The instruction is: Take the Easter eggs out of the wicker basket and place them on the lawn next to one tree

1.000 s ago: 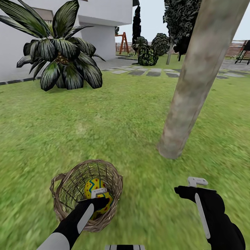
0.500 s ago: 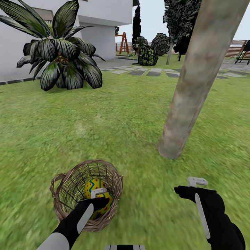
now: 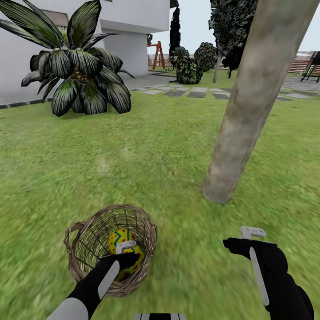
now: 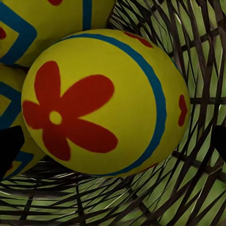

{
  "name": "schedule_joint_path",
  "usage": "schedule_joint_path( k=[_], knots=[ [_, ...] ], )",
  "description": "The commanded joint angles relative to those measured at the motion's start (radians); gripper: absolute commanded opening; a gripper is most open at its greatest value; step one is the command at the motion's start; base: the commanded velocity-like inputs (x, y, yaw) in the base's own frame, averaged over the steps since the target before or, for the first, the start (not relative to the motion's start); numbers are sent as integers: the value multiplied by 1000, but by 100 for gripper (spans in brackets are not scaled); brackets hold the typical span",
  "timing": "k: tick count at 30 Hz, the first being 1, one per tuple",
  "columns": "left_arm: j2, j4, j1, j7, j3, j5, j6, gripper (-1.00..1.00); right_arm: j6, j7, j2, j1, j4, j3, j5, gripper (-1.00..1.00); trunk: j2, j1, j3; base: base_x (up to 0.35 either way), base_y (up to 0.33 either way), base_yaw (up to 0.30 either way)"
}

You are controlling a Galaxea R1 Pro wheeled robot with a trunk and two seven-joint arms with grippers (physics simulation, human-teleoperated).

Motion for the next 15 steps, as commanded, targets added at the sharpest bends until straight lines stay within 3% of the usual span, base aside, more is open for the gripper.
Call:
schedule_joint_path(
  k=[1, 15],
  knots=[
    [1, -2, 0, 9, -4, 11, 3, 100, 5, 5, 0, -1, -1, 0, 9, 100, 0, 0, -1, 3, 0, 0],
    [0, -2, 1, 13, -4, 11, 3, 100, 5, 5, 0, -1, -1, 6, 9, 100, 0, 0, -1, 16, 9, 0]
  ],
)
